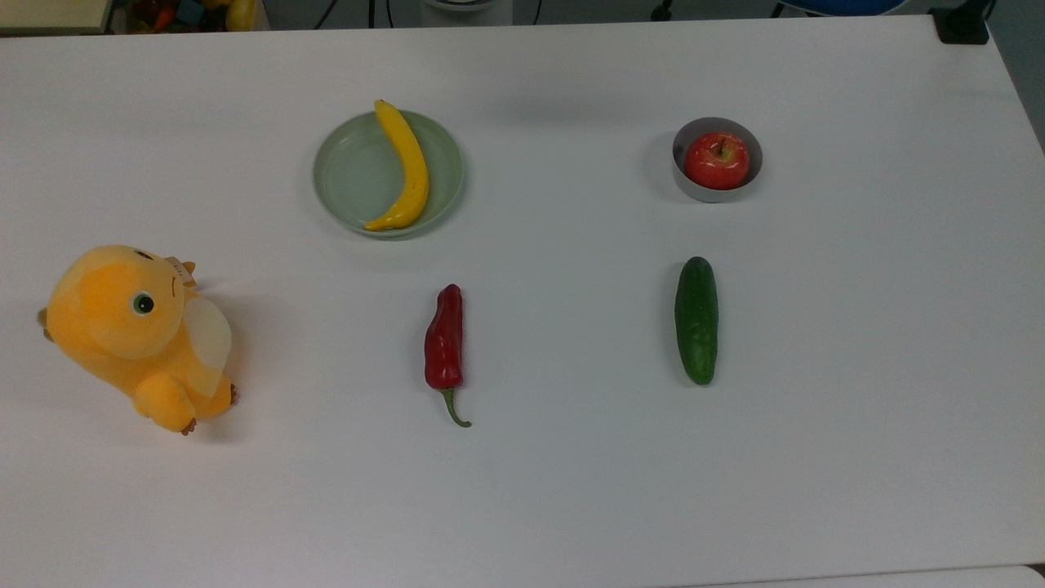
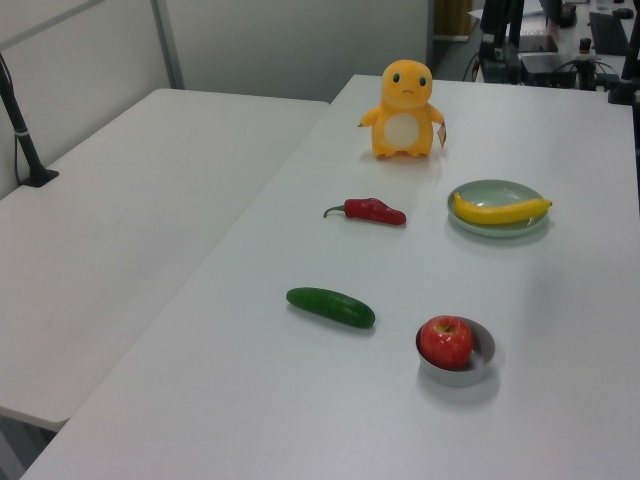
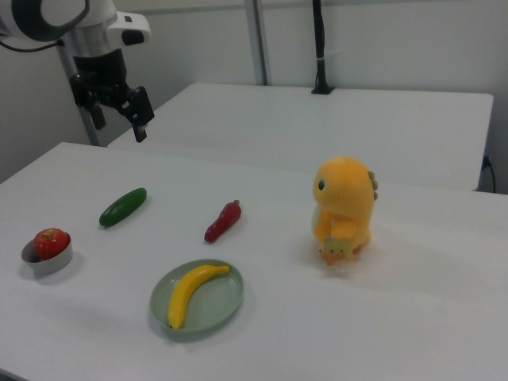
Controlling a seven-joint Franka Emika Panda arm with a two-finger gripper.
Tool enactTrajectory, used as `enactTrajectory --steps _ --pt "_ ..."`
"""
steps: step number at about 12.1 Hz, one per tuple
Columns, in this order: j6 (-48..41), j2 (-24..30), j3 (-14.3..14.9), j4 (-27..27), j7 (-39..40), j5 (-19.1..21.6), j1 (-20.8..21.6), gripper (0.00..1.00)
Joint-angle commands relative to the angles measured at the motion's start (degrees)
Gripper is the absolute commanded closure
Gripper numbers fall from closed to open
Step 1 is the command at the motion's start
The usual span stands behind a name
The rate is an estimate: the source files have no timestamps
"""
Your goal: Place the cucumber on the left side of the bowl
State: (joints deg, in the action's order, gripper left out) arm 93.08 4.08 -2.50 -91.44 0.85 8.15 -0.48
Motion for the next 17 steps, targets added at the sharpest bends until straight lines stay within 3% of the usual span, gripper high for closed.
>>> enactTrajectory --steps 1,17 --pt "1.0 1.4 0.7 -1.7 0.9 -1.2 0.8 0.00" --pt "1.1 -0.7 0.3 -1.7 1.2 -0.3 0.8 0.00"
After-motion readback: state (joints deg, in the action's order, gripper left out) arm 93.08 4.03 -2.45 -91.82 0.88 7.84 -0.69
